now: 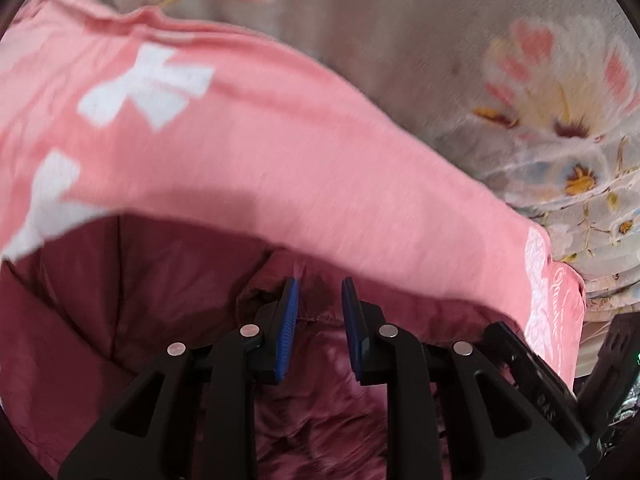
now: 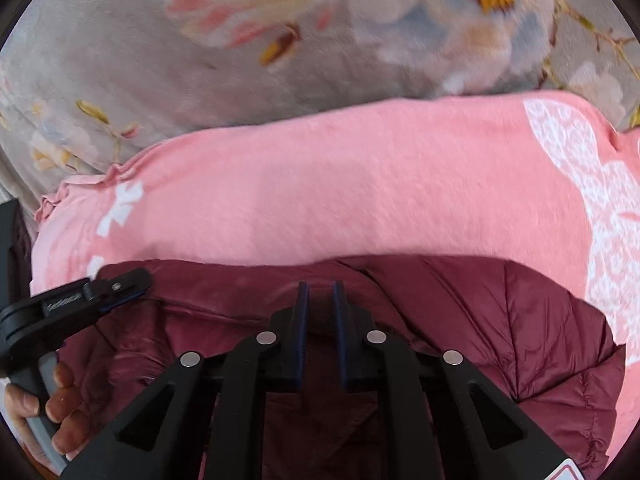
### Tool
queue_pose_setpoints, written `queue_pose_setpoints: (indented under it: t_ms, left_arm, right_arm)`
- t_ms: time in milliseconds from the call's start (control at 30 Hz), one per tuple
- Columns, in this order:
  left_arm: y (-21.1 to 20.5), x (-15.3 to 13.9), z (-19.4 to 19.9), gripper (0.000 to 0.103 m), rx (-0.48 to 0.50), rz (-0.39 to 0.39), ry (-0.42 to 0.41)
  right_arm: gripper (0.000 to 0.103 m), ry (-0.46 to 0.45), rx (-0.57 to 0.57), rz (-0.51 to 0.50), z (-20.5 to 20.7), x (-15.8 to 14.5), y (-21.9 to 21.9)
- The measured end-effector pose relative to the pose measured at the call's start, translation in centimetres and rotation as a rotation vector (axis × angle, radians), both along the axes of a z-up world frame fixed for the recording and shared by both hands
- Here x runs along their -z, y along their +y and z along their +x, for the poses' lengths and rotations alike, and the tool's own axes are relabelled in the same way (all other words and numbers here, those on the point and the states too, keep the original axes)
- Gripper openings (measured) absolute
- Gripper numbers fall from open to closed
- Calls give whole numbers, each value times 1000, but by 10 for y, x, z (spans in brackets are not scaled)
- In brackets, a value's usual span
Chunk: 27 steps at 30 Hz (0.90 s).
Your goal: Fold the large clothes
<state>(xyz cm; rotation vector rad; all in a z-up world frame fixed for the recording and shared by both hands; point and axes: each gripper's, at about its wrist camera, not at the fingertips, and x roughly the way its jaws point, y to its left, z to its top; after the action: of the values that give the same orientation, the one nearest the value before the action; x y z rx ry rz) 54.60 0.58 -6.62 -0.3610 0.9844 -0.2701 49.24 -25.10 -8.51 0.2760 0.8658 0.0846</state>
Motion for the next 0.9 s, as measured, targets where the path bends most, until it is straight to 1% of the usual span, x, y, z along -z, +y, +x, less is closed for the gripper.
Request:
queue_pose_setpoints:
  t_ms: [67, 133, 233, 467, 600, 700, 767, 800, 833, 867, 900]
  left_arm:
    - [2, 4, -6, 20, 4, 9, -8]
    - [2, 7, -11, 19, 11, 24, -15]
    - [1, 14, -15, 19, 15, 48, -26]
    - [-4, 26, -21, 18, 28, 93, -82]
    - [-9, 29, -24, 17, 31, 130, -114]
    - [-10, 30, -24, 17, 28, 135, -123]
    - [-7, 29, -26, 18, 20, 126, -130]
    - [-4, 27, -29, 18, 10, 118, -129]
    - [-1, 24, -33, 18, -3, 119, -128]
    - [7, 16, -42, 17, -12, 103, -132]
    - [17, 7, -54, 21, -6, 74, -138]
  right_arm:
    - [9, 13, 12, -1, -1, 6, -5]
    - [6, 28, 18, -8, -2, 14, -7]
    - [5, 37, 20, -18, -2, 23, -7]
    - [3, 24, 28, -59, -3, 32, -4]
    - [3, 21, 32, -68, -1, 34, -2]
    - [3, 24, 35, -58, 0, 34, -4]
    - [3, 16, 49, -44, -4, 27, -7]
    - [9, 0, 69, -42, -13, 18, -11]
    - [13, -25, 83, -29, -24, 6, -16]
    - [16, -62, 88, -4, -44, -11, -24]
    - [17, -82, 86, 15, -64, -26, -32]
